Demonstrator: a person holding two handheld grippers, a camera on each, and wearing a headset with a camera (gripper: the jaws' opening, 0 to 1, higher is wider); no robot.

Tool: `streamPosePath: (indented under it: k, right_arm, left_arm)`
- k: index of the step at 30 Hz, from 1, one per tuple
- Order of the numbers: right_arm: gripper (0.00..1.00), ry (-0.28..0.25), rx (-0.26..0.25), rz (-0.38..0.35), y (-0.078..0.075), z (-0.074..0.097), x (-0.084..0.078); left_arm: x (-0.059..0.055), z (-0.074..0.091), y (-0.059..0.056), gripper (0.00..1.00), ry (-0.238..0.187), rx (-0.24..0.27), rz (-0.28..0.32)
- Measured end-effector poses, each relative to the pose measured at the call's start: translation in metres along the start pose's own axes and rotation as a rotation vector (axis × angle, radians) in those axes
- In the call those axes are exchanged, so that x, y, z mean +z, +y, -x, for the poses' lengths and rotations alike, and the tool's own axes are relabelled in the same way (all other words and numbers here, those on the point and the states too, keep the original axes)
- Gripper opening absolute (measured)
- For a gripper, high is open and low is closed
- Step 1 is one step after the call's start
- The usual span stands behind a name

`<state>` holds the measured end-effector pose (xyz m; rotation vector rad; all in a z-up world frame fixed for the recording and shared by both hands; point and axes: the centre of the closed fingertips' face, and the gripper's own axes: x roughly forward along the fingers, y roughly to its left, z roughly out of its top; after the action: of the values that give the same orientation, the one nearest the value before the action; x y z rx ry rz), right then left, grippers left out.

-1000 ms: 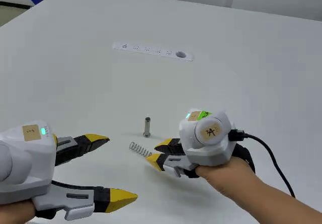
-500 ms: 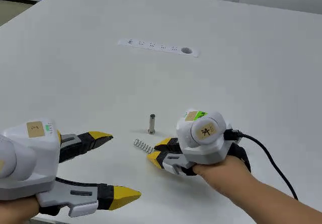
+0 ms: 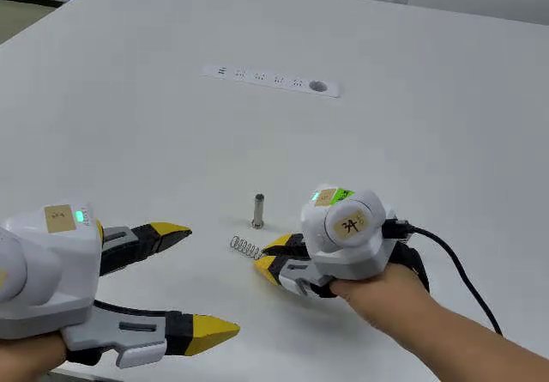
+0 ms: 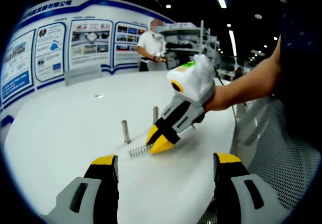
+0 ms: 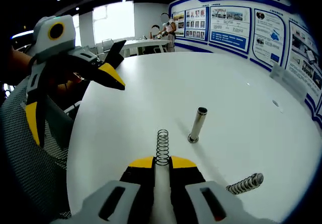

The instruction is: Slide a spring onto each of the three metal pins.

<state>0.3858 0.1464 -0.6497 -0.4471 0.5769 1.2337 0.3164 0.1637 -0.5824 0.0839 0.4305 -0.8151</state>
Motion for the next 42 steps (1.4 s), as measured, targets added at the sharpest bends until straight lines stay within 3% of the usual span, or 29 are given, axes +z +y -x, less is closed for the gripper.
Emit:
streamPosePath:
  k: [18, 42]
  right_arm:
    - [0.12, 0.013, -0.015, 0.057, 0.002, 0.019, 0.019]
    - [0.12, 0.015, -0.033, 0.029, -0.009, 0.035, 0.029]
  left_arm:
    - [0.002, 0.000, -0.002, 0.78, -0.007, -0.007, -0.012]
    - [0.004, 0.000, -0.002, 0.78, -0.010, -0.008, -0.018]
